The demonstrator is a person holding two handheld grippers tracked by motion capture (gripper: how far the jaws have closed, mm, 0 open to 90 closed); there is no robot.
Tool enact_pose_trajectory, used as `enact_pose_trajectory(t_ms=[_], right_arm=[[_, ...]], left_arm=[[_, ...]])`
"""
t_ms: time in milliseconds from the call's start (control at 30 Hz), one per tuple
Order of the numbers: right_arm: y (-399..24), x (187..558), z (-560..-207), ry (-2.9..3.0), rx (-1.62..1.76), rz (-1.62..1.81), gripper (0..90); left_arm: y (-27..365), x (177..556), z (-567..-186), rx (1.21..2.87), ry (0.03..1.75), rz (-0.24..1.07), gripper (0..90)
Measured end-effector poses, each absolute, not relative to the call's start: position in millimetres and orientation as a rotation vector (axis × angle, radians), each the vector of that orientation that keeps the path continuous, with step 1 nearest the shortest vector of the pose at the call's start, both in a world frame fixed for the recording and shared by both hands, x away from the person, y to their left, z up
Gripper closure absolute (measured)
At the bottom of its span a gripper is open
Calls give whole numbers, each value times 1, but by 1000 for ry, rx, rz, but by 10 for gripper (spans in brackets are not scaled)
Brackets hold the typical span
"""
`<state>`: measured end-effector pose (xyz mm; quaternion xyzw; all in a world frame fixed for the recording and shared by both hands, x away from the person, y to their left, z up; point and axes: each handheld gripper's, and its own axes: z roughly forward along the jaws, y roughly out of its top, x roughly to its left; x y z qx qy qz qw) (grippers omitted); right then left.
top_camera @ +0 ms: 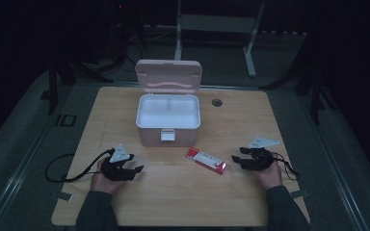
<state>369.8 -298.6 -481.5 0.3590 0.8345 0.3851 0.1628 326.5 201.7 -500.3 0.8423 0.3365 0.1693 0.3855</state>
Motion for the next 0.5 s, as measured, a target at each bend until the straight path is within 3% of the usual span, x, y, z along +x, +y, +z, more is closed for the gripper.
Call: enact_pose_trajectory(t_ms=[500], right_arm=[[-247,368,-452,2522,813,984,484]], left_arm=[[202,324,-498,2138,885,445,375]])
